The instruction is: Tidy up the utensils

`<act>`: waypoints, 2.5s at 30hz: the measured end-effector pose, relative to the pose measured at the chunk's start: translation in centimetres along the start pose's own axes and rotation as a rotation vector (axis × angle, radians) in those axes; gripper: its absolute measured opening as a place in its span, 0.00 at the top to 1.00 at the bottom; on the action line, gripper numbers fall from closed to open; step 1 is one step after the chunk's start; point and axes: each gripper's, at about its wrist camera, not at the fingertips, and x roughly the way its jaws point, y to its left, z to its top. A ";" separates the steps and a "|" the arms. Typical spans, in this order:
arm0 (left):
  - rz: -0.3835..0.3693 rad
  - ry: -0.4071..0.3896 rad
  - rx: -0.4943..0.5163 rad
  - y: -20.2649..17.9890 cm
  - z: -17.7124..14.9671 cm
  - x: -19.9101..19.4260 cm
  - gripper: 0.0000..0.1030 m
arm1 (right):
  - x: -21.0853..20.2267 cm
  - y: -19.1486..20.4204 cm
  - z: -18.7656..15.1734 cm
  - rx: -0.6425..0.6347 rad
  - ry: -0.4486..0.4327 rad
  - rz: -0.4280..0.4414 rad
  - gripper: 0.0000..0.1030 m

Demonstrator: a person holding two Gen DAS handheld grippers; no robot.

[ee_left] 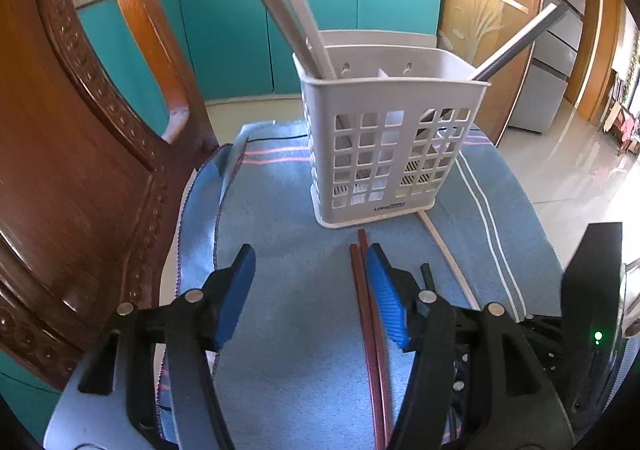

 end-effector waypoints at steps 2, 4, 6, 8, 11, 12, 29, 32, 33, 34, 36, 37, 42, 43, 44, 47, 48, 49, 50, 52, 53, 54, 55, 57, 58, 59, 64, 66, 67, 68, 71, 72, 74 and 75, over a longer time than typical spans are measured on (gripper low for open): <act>-0.003 -0.005 0.010 -0.2 0.0 -0.2 0.42 | 0.3 0.0 0.1 0.003 -0.002 0.006 0.90; -0.003 -0.008 0.017 -0.3 -0.1 -0.4 0.42 | 0.5 -0.1 0.3 0.011 -0.011 0.011 0.91; -0.002 -0.010 0.025 -0.4 -0.2 -0.4 0.41 | 0.6 -0.4 0.6 0.040 -0.026 0.026 0.92; 0.000 -0.012 0.032 -0.5 -0.2 -0.5 0.39 | 0.8 -1.1 1.3 0.093 -0.061 0.063 0.93; 0.004 -0.009 0.030 -0.3 -0.2 -0.4 0.39 | 0.0 -3.2 1.9 0.185 -0.139 0.074 0.93; 0.007 -0.006 0.025 -0.1 -0.2 -0.4 0.39 | -0.1 -3.8 2.2 0.210 -0.148 0.074 0.92; 0.043 0.007 -0.064 3.2 -0.1 -0.8 0.36 | 1.4 3.2 0.2 -0.057 -0.056 0.038 0.73; 0.048 0.011 -0.072 3.6 -0.2 -0.8 0.34 | 1.9 3.6 1.0 -0.058 -0.026 0.035 0.73; 0.049 0.012 -0.074 3.6 -0.2 -0.7 0.34 | 1.8 4.4 0.8 -0.074 -0.026 0.027 0.73; 0.050 0.016 -0.078 3.6 -0.2 -0.6 0.34 | 1.8 4.8 0.6 -0.106 -0.031 0.012 0.71; 0.049 0.024 -0.088 3.7 -0.2 -0.4 0.34 | 1.8 5.8 0.0 -0.150 -0.049 -0.026 0.71; 0.046 0.029 -0.093 3.8 -0.2 -0.2 0.34 | 2.0 6.1 0.1 -0.150 -0.050 -0.034 0.75; 0.038 0.043 -0.089 3.5 -0.4 0.3 0.33 | 1.6 2.8 0.1 0.035 0.034 0.076 0.94; 0.038 0.045 -0.087 3.4 -0.4 0.3 0.33 | 1.5 2.2 -0.1 0.064 0.050 0.099 0.94; 0.037 0.046 -0.085 3.3 -0.4 0.4 0.33 | 1.4 1.7 -0.3 0.092 0.069 0.124 0.94; 0.035 0.050 -0.084 3.1 -0.3 0.6 0.32 | 1.3 0.9 -0.7 0.123 0.122 0.230 0.94; 0.034 0.052 -0.084 3.0 -0.4 0.7 0.31 | 1.1 0.6 -0.7 0.135 0.120 0.292 0.93; 0.034 0.054 -0.083 2.8 -0.4 0.8 0.31 | 0.8 0.4 -0.7 0.141 0.103 0.306 0.90; 0.035 0.057 -0.081 2.6 -0.4 1.0 0.30 | 0.0 0.0 -0.4 0.144 0.065 0.296 0.88; 0.040 0.071 -0.069 2.1 -0.5 1.4 0.30 | -2.0 -1.0 0.4 0.136 -0.042 0.243 0.81; 0.043 0.078 -0.063 1.9 -0.6 1.6 0.30 | -2.9 -1.5 0.9 0.134 -0.093 0.217 0.79; 0.047 0.096 -0.051 1.5 -0.8 2.1 0.30 | -3.7 -2.0 1.4 0.135 -0.130 0.179 0.76; 0.048 0.108 -0.043 1.3 -1.0 2.3 0.30 | -4.1 -2.3 1.6 0.135 -0.150 0.143 0.73; 0.045 0.156 -0.014 0.8 -1.5 3.3 0.30 | -4.0 -3.1 2.1 0.129 -0.177 0.043 0.72; 0.039 0.181 0.003 0.5 -1.8 3.8 0.30 | -4.4 -3.6 1.7 0.129 -0.169 0.021 0.72; 0.027 0.208 0.028 0.0 -2.2 4.4 0.30 | -3.8 -4.0 1.8 0.137 -0.146 0.003 0.72; 0.005 0.265 0.101 -1.4 -3.7 5.6 0.30 | -1.7 -5.3 0.5 0.186 -0.032 0.032 0.72; 0.018 0.279 0.123 -1.9 -4.2 6.1 0.29 | -1.6 -5.2 0.6 0.184 -0.030 0.035 0.72; 0.017 0.272 0.127 -2.0 -4.3 6.1 0.29 | -1.6 -5.2 0.7 0.179 -0.035 0.026 0.71; 0.018 0.270 0.129 -2.1 -4.3 6.1 0.29 | -1.7 -5.1 0.7 0.174 -0.042 0.018 0.70; 0.017 0.270 0.112 -1.7 -4.1 6.4 0.29 | -1.9 -4.6 0.7 0.150 -0.058 -0.013 0.66; 0.014 0.269 0.108 -1.6 -4.1 6.6 0.29 | -1.7 -4.4 0.8 0.137 -0.063 -0.025 0.64; -0.003 0.269 0.094 -1.3 -4.0 6.6 0.29 | -1.6 -3.9 1.1 0.109 -0.072 -0.043 0.63; -0.013 0.270 0.089 -1.3 -4.0 6.6 0.29 | -1.4 -3.8 1.1 0.104 -0.069 -0.044 0.63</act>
